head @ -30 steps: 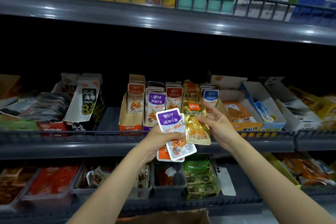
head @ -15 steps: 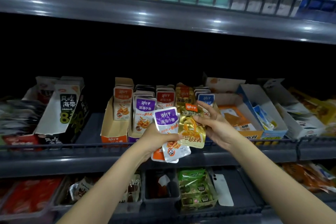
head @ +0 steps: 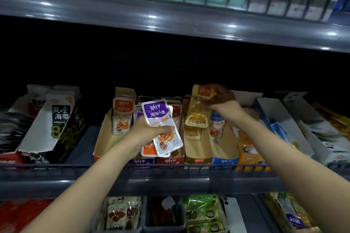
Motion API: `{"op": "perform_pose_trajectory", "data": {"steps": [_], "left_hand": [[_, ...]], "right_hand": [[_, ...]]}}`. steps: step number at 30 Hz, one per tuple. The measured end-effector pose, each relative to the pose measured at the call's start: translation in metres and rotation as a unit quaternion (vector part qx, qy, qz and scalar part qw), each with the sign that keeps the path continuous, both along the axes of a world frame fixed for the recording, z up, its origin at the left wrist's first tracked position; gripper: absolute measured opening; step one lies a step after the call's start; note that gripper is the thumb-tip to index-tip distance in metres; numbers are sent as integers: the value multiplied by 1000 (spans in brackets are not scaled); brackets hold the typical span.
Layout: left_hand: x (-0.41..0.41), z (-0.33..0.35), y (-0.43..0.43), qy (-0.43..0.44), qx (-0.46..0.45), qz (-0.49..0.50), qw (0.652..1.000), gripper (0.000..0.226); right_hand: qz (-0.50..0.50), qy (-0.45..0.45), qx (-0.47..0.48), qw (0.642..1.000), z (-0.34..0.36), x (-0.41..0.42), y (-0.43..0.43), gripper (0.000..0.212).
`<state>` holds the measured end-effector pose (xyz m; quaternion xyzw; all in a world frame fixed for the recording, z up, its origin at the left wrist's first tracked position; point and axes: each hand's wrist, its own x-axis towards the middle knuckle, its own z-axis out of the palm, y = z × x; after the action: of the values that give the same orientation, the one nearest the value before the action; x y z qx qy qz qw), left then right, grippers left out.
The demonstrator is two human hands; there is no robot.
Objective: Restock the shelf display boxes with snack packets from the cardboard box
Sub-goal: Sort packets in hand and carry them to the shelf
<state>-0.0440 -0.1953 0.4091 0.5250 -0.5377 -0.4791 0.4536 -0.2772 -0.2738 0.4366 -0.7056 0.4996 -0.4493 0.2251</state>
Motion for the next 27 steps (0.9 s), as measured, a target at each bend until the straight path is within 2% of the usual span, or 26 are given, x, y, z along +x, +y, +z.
{"op": "perform_pose_trajectory", "data": {"steps": [5, 10, 14, 21, 27], "left_hand": [[0, -1, -5, 9, 6, -8, 1000, 25], [-2, -6, -8, 11, 28, -7, 1000, 27], [-2, -9, -8, 19, 32, -10, 999, 28], [2, -12, -5, 17, 29, -10, 999, 28], [3, -14, 0, 16, 24, -17, 999, 27]], "right_hand": [[44, 50, -13, 998, -19, 13, -20, 49], [17, 259, -58, 964, -30, 12, -20, 51], [-2, 351, -98, 931, -32, 15, -20, 55], [-18, 409, -81, 909, -40, 19, -22, 79], [-11, 417, -86, 905, -43, 17, -19, 74]]}}
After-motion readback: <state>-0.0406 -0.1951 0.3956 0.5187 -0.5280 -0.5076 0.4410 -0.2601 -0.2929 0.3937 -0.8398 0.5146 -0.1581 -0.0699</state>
